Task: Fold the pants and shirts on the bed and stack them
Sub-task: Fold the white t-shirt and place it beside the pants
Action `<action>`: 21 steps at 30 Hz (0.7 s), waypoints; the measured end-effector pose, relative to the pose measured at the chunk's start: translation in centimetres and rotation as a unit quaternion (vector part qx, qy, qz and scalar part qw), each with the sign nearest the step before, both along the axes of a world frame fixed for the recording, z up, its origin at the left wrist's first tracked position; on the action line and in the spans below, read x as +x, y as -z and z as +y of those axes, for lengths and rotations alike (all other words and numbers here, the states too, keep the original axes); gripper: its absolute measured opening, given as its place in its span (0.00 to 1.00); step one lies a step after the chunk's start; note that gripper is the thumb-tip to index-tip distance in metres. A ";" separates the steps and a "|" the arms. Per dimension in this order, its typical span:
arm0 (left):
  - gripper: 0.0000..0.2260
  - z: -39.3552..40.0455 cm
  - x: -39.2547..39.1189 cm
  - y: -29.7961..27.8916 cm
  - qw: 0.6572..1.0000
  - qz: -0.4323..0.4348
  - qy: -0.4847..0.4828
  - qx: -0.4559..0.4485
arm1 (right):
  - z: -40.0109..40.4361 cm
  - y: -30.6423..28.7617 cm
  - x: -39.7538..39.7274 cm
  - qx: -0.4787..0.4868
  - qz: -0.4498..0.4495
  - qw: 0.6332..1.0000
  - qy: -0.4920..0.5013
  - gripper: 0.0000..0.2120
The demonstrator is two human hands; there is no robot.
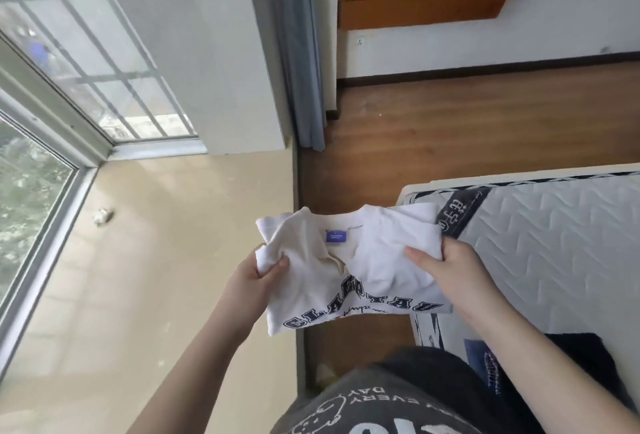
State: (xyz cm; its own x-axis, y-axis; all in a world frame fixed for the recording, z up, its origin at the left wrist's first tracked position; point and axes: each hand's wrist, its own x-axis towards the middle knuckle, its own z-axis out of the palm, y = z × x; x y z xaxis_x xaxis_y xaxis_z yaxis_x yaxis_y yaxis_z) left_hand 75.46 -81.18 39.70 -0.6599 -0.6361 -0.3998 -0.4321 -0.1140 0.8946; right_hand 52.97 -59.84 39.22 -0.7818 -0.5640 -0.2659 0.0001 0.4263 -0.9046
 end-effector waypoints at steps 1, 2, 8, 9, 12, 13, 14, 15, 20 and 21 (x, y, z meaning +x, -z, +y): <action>0.11 -1.3 -1.1 -0.1 1.000 0.001 0.006 0.001 | -0.7 -0.1 -0.5 0.000 0.001 1.000 0.011 0.03; 0.10 -2.4 -2.2 -0.3 1.000 0.004 0.013 0.002 | -1.2 -0.2 -1.1 0.001 0.004 1.000 0.022 0.03; 0.05 -7.1 -10.5 -0.3 0.998 0.016 0.063 -0.003 | -3.8 -0.4 -6.7 0.003 -0.019 0.997 0.079 0.03; 0.05 -7.8 -12.1 -0.2 0.998 0.016 0.066 -0.005 | -4.2 -0.4 -7.9 0.000 -0.025 0.996 0.088 0.04; 0.07 -9.6 -17.3 0.3 0.998 0.016 0.067 0.003 | -5.2 0.4 -12.1 -0.016 -0.048 0.991 0.121 0.05; 0.07 -10.1 -19.0 0.4 0.998 0.015 0.067 0.009 | -5.5 0.7 -13.6 -0.023 -0.063 0.989 0.134 0.06; 0.07 -10.8 -20.7 0.6 0.998 0.014 0.066 0.013 | -5.9 1.0 -15.2 -0.037 -0.085 0.984 0.149 0.06; 0.07 -11.5 -22.3 0.7 0.998 0.014 0.065 0.017 | -6.3 1.1 -16.7 -0.051 -0.112 0.979 0.164 0.07; 0.09 -15.2 -30.6 -0.1 0.997 -0.002 0.081 0.002 | -8.7 1.3 -24.4 -0.061 -0.151 0.970 0.182 0.08; 0.10 -15.8 -32.3 -0.4 0.996 -0.004 0.089 -0.004 | -9.5 1.2 -25.9 -0.053 -0.146 0.973 0.174 0.07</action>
